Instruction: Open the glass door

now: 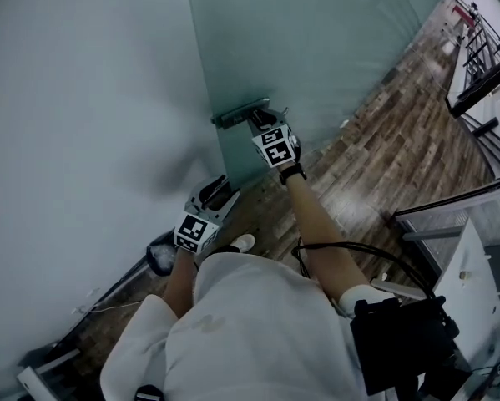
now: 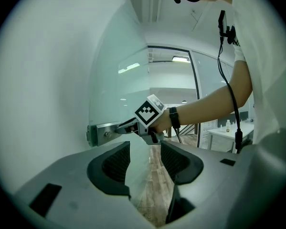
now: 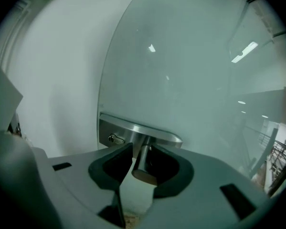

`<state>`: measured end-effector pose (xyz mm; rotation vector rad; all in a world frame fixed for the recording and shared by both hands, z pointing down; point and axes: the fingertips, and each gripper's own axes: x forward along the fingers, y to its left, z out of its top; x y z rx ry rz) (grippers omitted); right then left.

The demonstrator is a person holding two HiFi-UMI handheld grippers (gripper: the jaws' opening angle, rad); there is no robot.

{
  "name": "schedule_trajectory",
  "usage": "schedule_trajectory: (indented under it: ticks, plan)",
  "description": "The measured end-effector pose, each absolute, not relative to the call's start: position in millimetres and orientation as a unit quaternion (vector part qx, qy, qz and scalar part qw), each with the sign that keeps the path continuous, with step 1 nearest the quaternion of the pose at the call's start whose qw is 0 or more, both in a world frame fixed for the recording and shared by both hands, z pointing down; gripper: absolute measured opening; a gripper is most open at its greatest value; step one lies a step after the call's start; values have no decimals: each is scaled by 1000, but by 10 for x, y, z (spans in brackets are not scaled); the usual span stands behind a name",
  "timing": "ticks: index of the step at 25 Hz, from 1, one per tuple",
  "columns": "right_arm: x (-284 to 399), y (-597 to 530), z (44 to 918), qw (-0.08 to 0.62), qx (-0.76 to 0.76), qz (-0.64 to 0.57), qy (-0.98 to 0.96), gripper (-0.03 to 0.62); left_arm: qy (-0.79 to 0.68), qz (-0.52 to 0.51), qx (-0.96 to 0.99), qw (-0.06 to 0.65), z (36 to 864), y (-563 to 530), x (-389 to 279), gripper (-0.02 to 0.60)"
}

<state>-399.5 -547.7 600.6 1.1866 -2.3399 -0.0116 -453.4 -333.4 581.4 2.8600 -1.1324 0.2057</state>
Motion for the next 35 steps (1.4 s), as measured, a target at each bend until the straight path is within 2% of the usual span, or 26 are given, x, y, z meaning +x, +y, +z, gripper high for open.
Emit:
schedule_trajectory:
  ticks: [7, 11, 17, 24, 27, 30, 35]
  plan:
    - [-3905, -5481, 5995, 247, 474, -17, -845, 109, -351, 65, 934, 23, 5751, -3484, -4483, 204]
    - [-3750, -5323, 5803, 156, 491, 22, -857, 110, -330, 50, 942, 23, 5659, -3551, -4309, 204]
    - [-2826, -4365, 5284, 48, 568, 43, -820, 109, -265, 20, 964, -1, 5250, -3380, -3653, 166]
    - [-1332, -3052, 4763, 32, 720, 46, -692, 109, -111, -20, 993, -27, 4688, -2891, -2305, 66]
    - [-962, -2506, 4616, 25, 769, 35, -637, 67, -55, -38, 997, -29, 4555, -2611, -1822, 4]
    - [-687, -2003, 4515, 23, 804, 20, -594, 3, -16, -52, 998, -29, 4473, -2331, -1388, 3]
    - [-423, -1355, 4360, 44, 850, -4, -525, 3, 15, -59, 998, -12, 4351, -1991, -914, 3]
